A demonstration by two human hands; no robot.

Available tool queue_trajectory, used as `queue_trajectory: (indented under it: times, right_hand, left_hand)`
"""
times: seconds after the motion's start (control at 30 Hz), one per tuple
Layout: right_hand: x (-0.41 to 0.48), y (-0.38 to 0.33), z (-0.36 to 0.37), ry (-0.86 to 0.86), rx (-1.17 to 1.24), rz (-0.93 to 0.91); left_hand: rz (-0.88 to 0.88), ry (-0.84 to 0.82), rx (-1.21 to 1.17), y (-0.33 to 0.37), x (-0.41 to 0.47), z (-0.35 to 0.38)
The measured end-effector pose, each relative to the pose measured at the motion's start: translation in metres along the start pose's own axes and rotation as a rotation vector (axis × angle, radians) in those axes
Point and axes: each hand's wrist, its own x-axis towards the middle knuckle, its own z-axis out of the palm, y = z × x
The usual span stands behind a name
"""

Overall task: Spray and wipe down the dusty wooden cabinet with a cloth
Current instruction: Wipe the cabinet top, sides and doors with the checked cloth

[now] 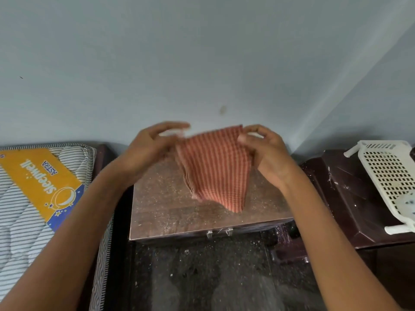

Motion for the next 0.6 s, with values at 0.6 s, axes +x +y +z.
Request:
queue_trajectory:
  times: [0.6]
  right_hand:
    - [-0.051,0.146,0.003,0.436,-0.177,0.334]
  left_hand:
    - [-0.532,0.145,-0.186,-0.127,-0.01,0.065]
